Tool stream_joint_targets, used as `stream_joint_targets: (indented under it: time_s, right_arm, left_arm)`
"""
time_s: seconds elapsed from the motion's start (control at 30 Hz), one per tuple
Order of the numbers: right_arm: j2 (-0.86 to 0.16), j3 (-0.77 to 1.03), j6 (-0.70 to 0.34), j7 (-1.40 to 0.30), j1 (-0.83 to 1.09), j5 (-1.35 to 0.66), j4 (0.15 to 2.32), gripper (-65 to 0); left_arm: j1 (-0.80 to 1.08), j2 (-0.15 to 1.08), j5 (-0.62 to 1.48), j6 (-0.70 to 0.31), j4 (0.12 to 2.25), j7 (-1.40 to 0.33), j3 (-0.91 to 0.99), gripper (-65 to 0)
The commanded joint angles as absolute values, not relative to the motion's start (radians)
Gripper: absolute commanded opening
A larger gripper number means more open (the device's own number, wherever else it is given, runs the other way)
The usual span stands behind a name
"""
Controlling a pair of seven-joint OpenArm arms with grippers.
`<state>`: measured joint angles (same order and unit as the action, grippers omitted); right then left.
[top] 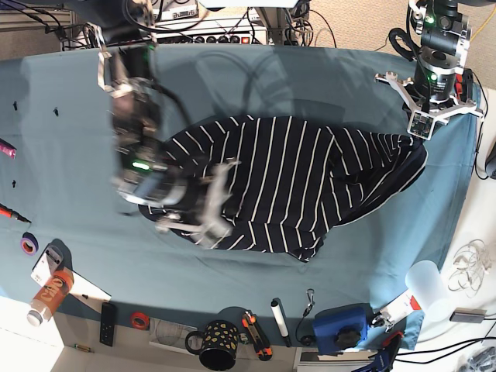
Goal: Layout the t-shirt on the table in an organized manner, then fold the t-shirt properly
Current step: 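Grasp the bunched shirt fabric with the right gripper and pull it outward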
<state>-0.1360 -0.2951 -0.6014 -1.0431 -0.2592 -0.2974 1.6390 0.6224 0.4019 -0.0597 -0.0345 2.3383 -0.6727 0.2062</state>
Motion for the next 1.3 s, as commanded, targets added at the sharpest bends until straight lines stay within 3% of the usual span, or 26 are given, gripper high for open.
stream_joint_targets:
  time_s: [0.0,0.23,0.33,0.57,0.8,1.07,1.27]
  right_arm:
    - [-0.133,-0.317,-0.598,-1.008,-0.297,-0.304,1.618,-46.5]
    - [-0.125,-0.413,-0.549,-0.976,-0.374,-0.289,1.406,-48.3]
    - [-0.125,-0.400,-0.515,-1.060,-0.374,-0.282,1.444,-65.0]
    - [-0.146,-0.303,-0.447,-1.158,-0.347,-0.276,1.696,-65.0]
    - [-0.147,-0.022,-0.451,-1.172,-0.257,-0.331,1.752,-65.0]
    - [-0.149,0.390,-0.619,-1.288,-0.142,-0.567,1.752,-65.0]
    - [-0.151,0.517,-0.657,-1.340,-0.054,-0.711,1.752,-65.0]
  left_arm:
    - [0.626,0.410,-0.066,-0.024,2.356,-0.646,0.212,-65.0]
    - [0.626,0.410,-0.066,-0.024,2.356,-0.646,0.212,-65.0]
    - [0.625,0.410,-0.066,-0.024,2.356,-0.646,0.212,-65.0]
    - [0.623,0.410,-0.066,-0.024,2.356,-0.646,0.212,-65.0]
    - [0.623,0.410,-0.066,-0.024,2.356,-0.646,0.212,-65.0]
    - [0.623,0.410,-0.066,-0.024,2.356,-0.645,0.212,-65.0]
    - [0.623,0.410,-0.066,-0.024,2.356,-0.635,0.212,-65.0]
